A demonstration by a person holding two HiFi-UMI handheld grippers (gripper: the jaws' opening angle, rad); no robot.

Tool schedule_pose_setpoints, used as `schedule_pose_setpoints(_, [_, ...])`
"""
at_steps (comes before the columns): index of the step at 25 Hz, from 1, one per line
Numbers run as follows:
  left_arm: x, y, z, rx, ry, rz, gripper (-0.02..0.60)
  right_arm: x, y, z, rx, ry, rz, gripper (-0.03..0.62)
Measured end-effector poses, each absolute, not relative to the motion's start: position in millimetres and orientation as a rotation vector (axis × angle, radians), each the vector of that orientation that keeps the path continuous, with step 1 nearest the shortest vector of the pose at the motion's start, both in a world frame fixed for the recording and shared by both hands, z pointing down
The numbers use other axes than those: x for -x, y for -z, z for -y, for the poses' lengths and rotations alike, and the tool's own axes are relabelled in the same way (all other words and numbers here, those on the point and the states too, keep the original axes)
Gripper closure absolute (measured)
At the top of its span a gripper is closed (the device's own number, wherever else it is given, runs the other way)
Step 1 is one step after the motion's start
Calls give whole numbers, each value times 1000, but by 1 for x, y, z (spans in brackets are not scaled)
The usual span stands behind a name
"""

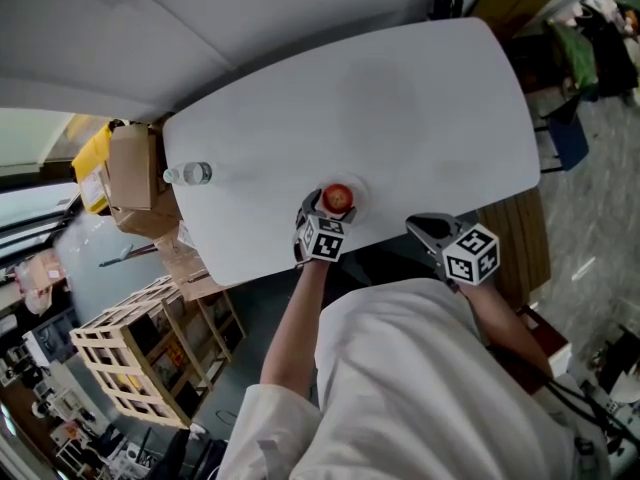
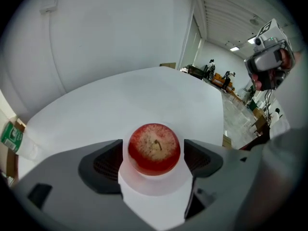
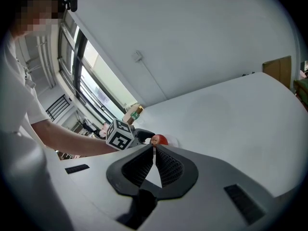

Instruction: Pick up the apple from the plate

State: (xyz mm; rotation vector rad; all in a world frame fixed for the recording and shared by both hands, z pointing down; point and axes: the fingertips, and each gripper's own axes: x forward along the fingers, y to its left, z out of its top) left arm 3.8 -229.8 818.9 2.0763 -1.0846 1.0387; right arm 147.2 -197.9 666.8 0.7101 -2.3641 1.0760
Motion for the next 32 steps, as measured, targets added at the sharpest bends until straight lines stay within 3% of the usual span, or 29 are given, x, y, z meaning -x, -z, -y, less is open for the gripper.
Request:
schedule_pose_setpoints(15, [-2,-817,236,-2031,-931,1187,221,-169,-683,190,-681,-1086,2337,556])
schedule_pose_setpoints(32, [29,-709,233,-2129,-742,1280,222,-116,-669,184,-616,-1001,2416,556])
